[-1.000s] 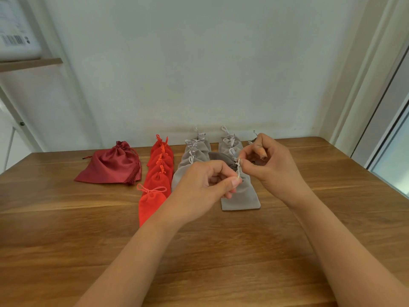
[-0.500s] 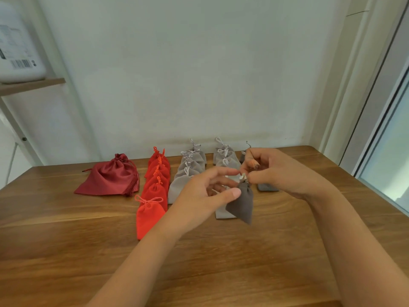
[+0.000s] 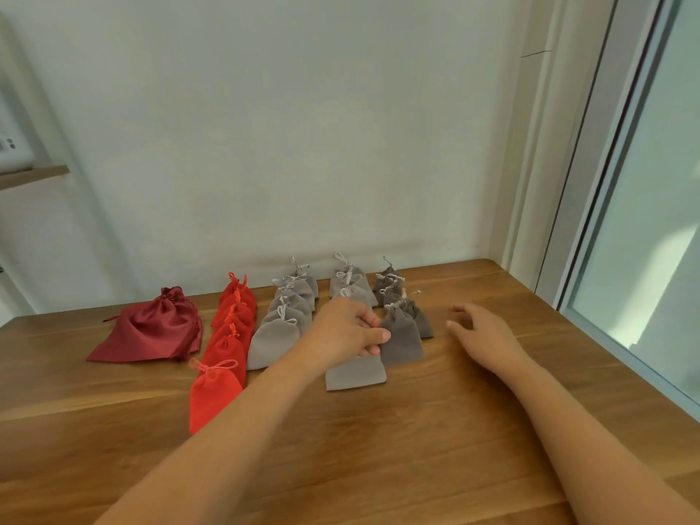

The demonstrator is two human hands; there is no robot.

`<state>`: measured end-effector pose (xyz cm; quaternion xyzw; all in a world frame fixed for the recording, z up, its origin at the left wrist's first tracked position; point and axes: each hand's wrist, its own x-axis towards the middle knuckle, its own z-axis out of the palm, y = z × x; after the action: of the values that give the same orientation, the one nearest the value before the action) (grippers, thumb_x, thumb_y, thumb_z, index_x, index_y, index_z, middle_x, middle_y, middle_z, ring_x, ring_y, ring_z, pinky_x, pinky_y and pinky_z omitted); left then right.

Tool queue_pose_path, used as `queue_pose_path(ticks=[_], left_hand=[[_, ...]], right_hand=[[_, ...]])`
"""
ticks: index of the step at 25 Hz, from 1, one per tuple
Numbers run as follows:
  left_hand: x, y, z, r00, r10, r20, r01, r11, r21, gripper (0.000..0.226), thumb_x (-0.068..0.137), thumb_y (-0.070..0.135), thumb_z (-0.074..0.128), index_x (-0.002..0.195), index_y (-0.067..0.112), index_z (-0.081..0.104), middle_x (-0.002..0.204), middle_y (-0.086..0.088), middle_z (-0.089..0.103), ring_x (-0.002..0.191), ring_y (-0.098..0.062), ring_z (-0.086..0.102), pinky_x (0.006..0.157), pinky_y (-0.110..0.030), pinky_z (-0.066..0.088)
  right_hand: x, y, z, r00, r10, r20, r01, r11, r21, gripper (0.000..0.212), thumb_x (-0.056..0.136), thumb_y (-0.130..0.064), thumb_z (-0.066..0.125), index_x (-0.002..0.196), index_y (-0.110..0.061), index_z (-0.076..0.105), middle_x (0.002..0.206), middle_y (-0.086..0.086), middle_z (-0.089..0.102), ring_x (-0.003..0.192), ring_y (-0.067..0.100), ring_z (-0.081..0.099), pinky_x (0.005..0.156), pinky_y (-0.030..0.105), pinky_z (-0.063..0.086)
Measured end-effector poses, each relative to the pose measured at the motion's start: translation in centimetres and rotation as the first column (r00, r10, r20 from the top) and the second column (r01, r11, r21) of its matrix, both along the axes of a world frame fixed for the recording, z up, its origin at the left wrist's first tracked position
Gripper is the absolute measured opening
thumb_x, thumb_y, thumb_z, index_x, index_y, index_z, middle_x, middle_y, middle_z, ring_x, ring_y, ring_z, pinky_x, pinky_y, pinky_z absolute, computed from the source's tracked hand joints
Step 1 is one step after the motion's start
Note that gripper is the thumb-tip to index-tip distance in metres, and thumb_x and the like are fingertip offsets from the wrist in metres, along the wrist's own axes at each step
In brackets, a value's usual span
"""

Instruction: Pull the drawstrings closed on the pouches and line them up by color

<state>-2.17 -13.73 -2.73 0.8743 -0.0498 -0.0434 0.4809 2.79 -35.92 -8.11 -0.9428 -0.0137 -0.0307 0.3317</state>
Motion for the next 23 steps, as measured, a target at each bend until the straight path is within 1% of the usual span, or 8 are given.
queue_pose_path(ticks=[4, 8, 10, 15, 17, 20, 22, 23], left_hand=[[2.7, -3.3, -1.1, 0.997, 0.015, -0.077, -0.006, 0.992, 0.123, 0.011, 0.086, 0.013, 0.069, 0.081, 0.015, 0.059, 0.065, -0.003, 0.064, 0.053, -0.005, 0.059, 0.054, -0.013, 0.049], [4.7, -5.1, -1.8, 0.989, 0.097, -0.113, -0.073, 0.977, 0.201, 0.010, 0.088, 0.013, 0.067, 0.094, 0.010, 0.059, 0.063, -0.002, 0.060, 0.035, 0.002, 0.051, 0.042, -0.010, 0.043], [5.1, -5.5, -2.3, 0.989, 0.096, -0.110, -0.064, 0.963, 0.263, 0.015, 0.088, 0.014, 0.067, 0.101, 0.009, 0.060, 0.061, -0.001, 0.059, 0.044, -0.003, 0.054, 0.055, -0.017, 0.049], [5.8, -5.2, -1.8, 0.996, 0.046, 0.076, -0.076, 0.884, 0.460, 0.010, 0.084, 0.012, 0.068, 0.088, 0.015, 0.059, 0.083, -0.006, 0.061, 0.084, -0.021, 0.062, 0.077, -0.031, 0.050], [6.6, -4.8, -1.6, 0.994, 0.042, 0.101, -0.088, 0.854, 0.513, 0.015, 0.088, 0.008, 0.059, 0.082, 0.020, 0.053, 0.088, -0.004, 0.060, 0.094, -0.022, 0.061, 0.076, -0.029, 0.049], [7.5, -4.4, -2.1, 1.000, 0.007, -0.012, 0.001, 0.833, 0.553, 0.026, 0.092, 0.008, 0.051, 0.073, 0.025, 0.049, 0.083, 0.000, 0.054, 0.094, -0.020, 0.055, 0.063, -0.019, 0.041], [7.7, -4.2, -2.5, 1.000, -0.008, -0.027, 0.022, 0.817, 0.577, 0.015, 0.093, 0.010, 0.051, 0.098, 0.015, 0.064, 0.099, -0.006, 0.059, 0.099, -0.021, 0.057, 0.072, -0.021, 0.043], [7.8, -4.1, -2.7, 1.000, -0.012, -0.013, 0.017, 0.814, 0.580, 0.023, 0.093, 0.010, 0.052, 0.112, 0.009, 0.063, 0.102, -0.008, 0.059, 0.098, -0.020, 0.057, 0.076, -0.023, 0.044]], right_hand=[[0.3, -0.1, -1.5, 0.991, 0.095, 0.099, -0.091, 0.995, -0.046, 0.040, 0.097, -0.025, 0.050, 0.137, -0.021, 0.048, 0.140, 0.000, 0.051, 0.127, 0.017, 0.047, 0.104, 0.029, 0.035], [0.1, -0.1, -1.2, 0.994, 0.078, 0.082, -0.099, 0.947, 0.305, 0.033, 0.098, -0.030, 0.049, 0.130, -0.025, 0.055, 0.129, -0.005, 0.058, 0.113, 0.008, 0.053, 0.088, 0.019, 0.040], [-0.1, 0.3, -1.0, 0.993, 0.112, 0.039, -0.118, 0.900, 0.419, 0.036, 0.091, -0.040, 0.058, 0.124, -0.025, 0.058, 0.118, -0.011, 0.062, 0.104, 0.001, 0.055, 0.077, 0.012, 0.039], [0.5, 1.7, -1.6, 0.996, 0.089, 0.022, -0.090, 0.904, 0.418, 0.050, 0.075, -0.037, 0.078, 0.116, -0.023, 0.055, 0.110, -0.012, 0.061, 0.103, 0.003, 0.057, 0.080, 0.016, 0.042], [0.8, 2.0, -1.7, 0.999, 0.023, 0.046, -0.041, 0.897, 0.440, 0.043, 0.074, -0.033, 0.079, 0.109, -0.023, 0.056, 0.105, -0.010, 0.064, 0.097, 0.003, 0.059, 0.075, 0.015, 0.042], [1.1, 2.2, -1.9, 0.998, 0.023, 0.060, -0.047, 0.899, 0.436, 0.035, 0.074, -0.023, 0.080, 0.100, -0.024, 0.057, 0.100, -0.011, 0.065, 0.095, 0.002, 0.060, 0.073, 0.012, 0.043], [1.2, 2.3, -1.9, 0.997, 0.054, 0.063, -0.077, 0.897, 0.436, 0.032, 0.075, -0.018, 0.079, 0.098, -0.026, 0.058, 0.098, -0.014, 0.064, 0.094, -0.002, 0.060, 0.070, 0.010, 0.043], [1.3, 2.3, -1.9, 0.995, 0.069, 0.069, -0.092, 0.897, 0.432, 0.031, 0.076, -0.017, 0.078, 0.098, -0.026, 0.059, 0.097, -0.016, 0.064, 0.092, -0.005, 0.059, 0.069, 0.009, 0.043]])
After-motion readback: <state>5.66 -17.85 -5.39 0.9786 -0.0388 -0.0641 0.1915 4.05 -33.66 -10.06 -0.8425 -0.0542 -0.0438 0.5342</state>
